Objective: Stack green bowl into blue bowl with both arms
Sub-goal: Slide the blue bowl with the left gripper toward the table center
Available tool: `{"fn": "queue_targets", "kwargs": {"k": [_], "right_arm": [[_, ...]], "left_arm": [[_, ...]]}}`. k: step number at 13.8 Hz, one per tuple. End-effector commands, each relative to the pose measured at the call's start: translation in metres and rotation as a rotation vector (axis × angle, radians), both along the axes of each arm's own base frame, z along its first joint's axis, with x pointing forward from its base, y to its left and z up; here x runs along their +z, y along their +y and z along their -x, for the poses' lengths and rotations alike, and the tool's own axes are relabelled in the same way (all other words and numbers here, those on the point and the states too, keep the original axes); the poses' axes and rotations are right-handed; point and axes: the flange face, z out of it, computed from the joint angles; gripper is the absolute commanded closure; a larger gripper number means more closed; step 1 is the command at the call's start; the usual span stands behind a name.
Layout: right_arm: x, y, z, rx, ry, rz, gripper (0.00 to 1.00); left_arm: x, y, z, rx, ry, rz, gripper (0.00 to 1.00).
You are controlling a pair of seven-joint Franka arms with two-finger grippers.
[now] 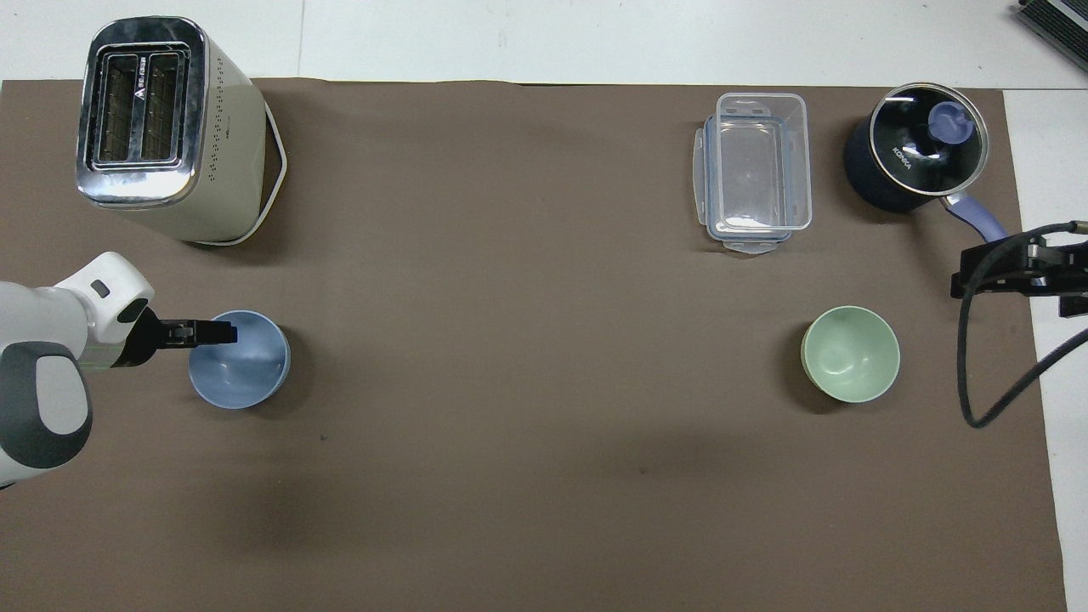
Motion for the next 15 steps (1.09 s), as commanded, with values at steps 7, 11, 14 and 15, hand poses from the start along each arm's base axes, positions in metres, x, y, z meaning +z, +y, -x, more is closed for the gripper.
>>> {"fn": "queue_targets", "kwargs": {"k": [7,11,14,15], "right_arm": [[-0.001,-0.004,0.001,-0.015,0.008,-0.016,0.00],[-0.001,-0.004,0.001,-0.015,0.007,-0.016,0.00],[-0.001,-0.004,0.001,-0.015,0.005,-0.016,0.00],[-0.001,-0.004,0.001,-0.015,0.007,-0.016,0.00]], "left_arm": [[-0.027,-0.007,0.020,0.004,0.007,0.003,1.00],[-0.014,-0.004,0.012,0.008,-0.009,0.007,1.00],[0.002,-0.006,0.009,0.002,-0.021,0.013,1.00],[0.005,-0.007,0.008,-0.001,-0.018,0.016,1.00]]}}
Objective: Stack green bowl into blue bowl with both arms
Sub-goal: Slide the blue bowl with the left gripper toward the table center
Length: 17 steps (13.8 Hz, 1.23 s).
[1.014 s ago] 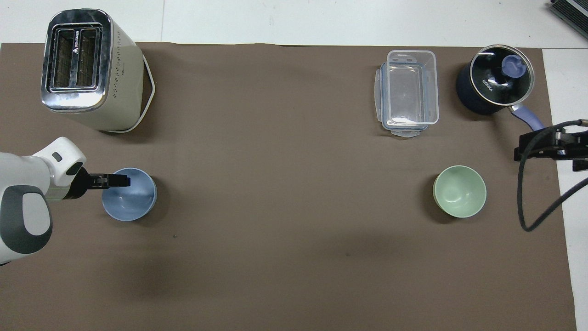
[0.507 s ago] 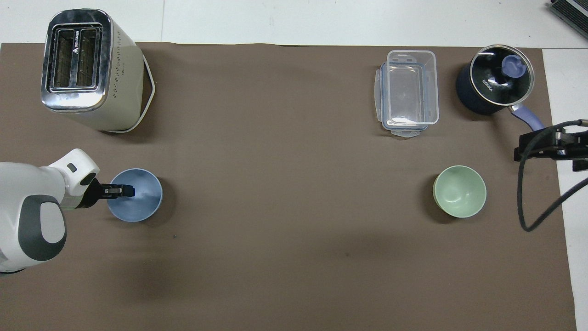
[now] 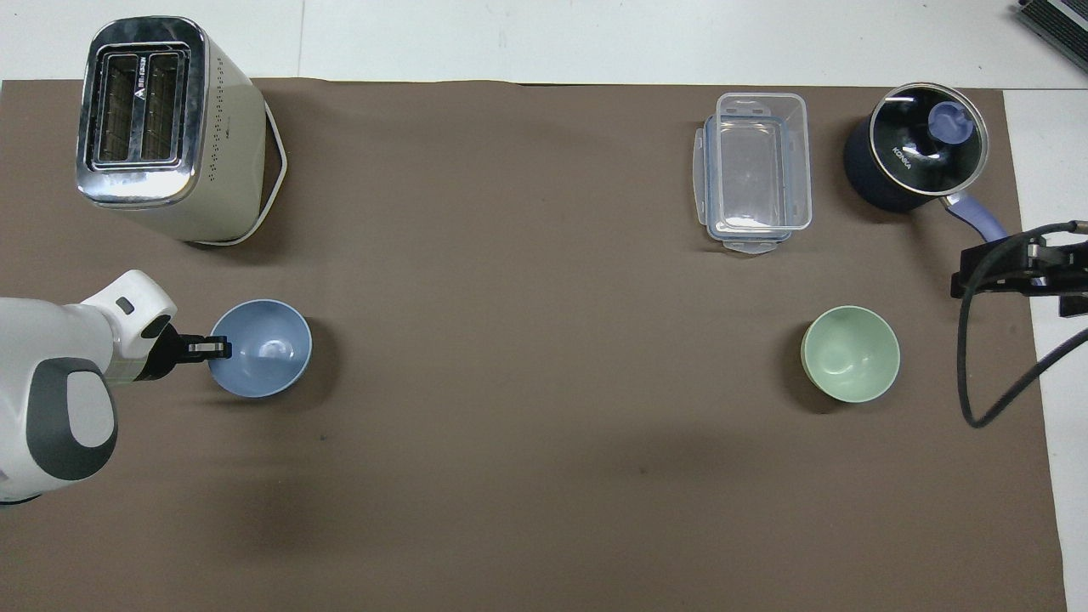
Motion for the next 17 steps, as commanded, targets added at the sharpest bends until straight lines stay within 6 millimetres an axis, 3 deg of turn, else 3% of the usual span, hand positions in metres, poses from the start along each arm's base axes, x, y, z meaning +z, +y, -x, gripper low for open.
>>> {"fn": "queue_targets", "kwargs": {"k": [1,3,9,13,17], "right_arm": [[-0.001,-0.004,0.001,-0.014,0.007,-0.016,0.00],[-0.001,-0.004,0.001,-0.014,0.007,-0.016,0.00],[-0.001,-0.005,0.001,-0.021,0.007,-0.013,0.00],[-0.001,-0.005,0.001,-0.019,0.007,-0.013,0.00],[-0.002,-0.005,0.001,-0.018,0.007,-0.013,0.00]], "left_arm": [[0.020,-0.008,-0.003,-0.014,-0.004,0.024,1.00],[0.030,-0.026,-0.009,-0.042,0.001,0.042,1.00],[0.039,-0.140,-0.008,-0.057,-0.006,0.111,1.00],[0.040,-0.209,0.015,-0.125,0.015,0.118,1.00],[0.018,-0.264,0.040,-0.202,-0.004,0.108,1.00]]}}
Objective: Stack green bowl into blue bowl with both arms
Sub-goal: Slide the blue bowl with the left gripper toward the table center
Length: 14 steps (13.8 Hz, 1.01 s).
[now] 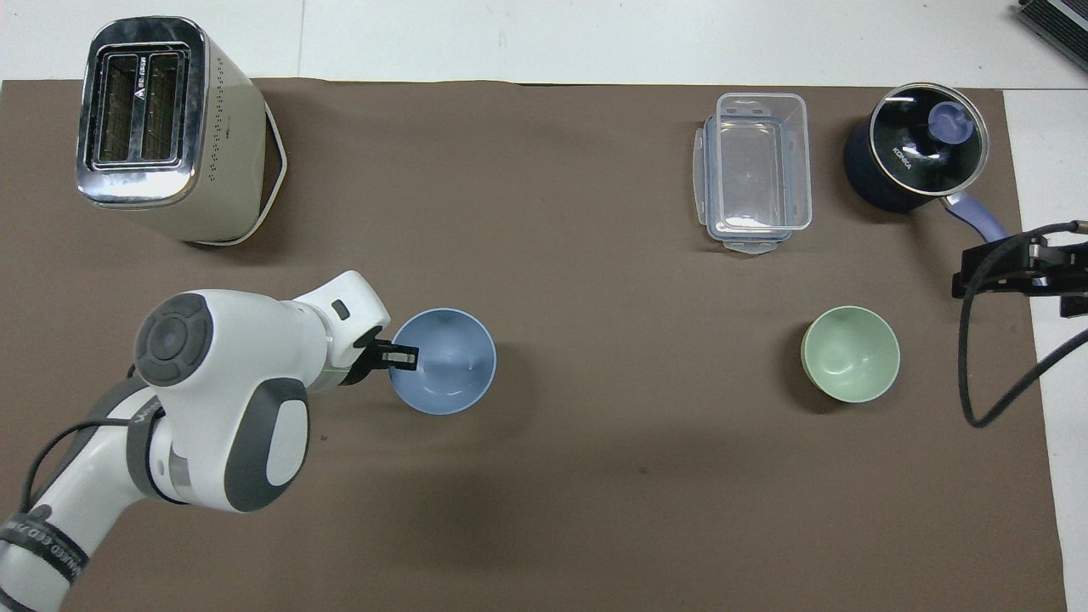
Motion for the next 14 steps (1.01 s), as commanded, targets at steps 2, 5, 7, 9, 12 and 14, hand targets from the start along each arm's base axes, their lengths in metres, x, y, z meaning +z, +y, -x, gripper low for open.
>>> {"fn": "queue_targets", "kwargs": {"k": [2,5,7,9,12,14], "right_arm": [[-0.002,-0.004,0.001,-0.015,0.006,-0.014,0.00],[-0.004,-0.004,0.002,-0.015,0.011,-0.014,0.00],[-0.004,-0.005,0.002,-0.016,0.011,-0.014,0.00],[-0.003,-0.007,0.003,-0.019,0.011,-0.014,0.00],[-0.004,-0.012,0.004,-0.028,0.012,-0.013,0.00],[-0.007,-0.015,0.007,-0.033,0.019,-0.012,0.00]], "left_arm": [[-0.033,-0.031,0.012,-0.024,-0.019,0.002,1.00],[-0.047,-0.043,0.015,-0.029,-0.049,0.000,0.76],[-0.046,-0.042,0.012,-0.024,-0.053,0.003,0.00],[-0.035,-0.030,-0.001,-0.011,-0.064,0.009,0.00],[-0.014,-0.003,-0.031,0.035,-0.046,0.012,0.00],[0.007,0.028,-0.055,0.054,-0.024,-0.009,0.00]]}}
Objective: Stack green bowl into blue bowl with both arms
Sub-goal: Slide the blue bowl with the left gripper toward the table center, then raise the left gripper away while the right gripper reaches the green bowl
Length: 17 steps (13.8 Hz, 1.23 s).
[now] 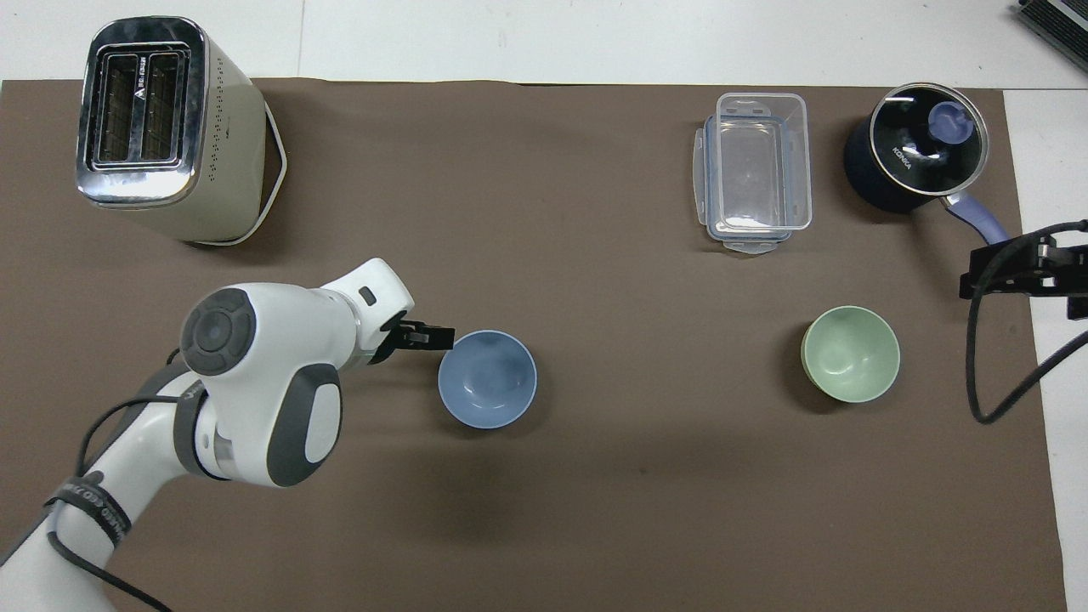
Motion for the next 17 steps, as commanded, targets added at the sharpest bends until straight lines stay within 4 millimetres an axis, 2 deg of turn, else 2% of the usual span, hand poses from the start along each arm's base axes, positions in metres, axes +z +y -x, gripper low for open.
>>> {"fn": "queue_targets", "kwargs": {"k": [1,3,6,7,9,11,13,14,16,17], "right_arm": [[-0.006,-0.004,0.008,-0.013,0.011,-0.011,0.00],[-0.017,-0.017,0.017,0.015,-0.028,-0.003,0.00],[-0.052,-0.044,0.031,0.061,-0.018,0.005,0.00],[-0.065,-0.047,0.034,0.057,-0.009,0.004,0.00],[-0.091,-0.048,0.042,0.055,0.006,0.007,0.00],[-0.134,-0.058,0.052,0.097,0.025,0.006,0.00],[-0.175,-0.075,0.053,0.117,-0.009,0.011,0.00],[-0.191,-0.079,0.052,0.118,-0.027,0.014,0.00],[-0.237,-0.085,0.044,0.113,-0.024,0.004,0.00],[-0.255,-0.092,0.041,0.103,-0.028,0.001,0.00]], "left_arm": [[0.031,0.035,-0.029,-0.009,0.012,-0.050,0.00],[0.046,0.063,-0.049,0.005,0.029,-0.086,0.00],[0.090,0.105,-0.070,0.040,0.049,-0.112,0.00],[0.107,0.121,-0.075,0.055,0.055,-0.122,0.00],[0.136,0.138,-0.079,0.051,0.062,-0.169,0.00],[0.158,0.166,-0.078,0.019,0.055,-0.225,0.00],[0.172,0.210,-0.074,0.020,0.054,-0.226,0.00],[0.179,0.224,-0.072,0.056,0.050,-0.223,0.00],[0.189,0.225,-0.073,0.096,0.055,-0.220,0.00],[0.198,0.218,-0.073,0.132,0.060,-0.217,0.00]]}}
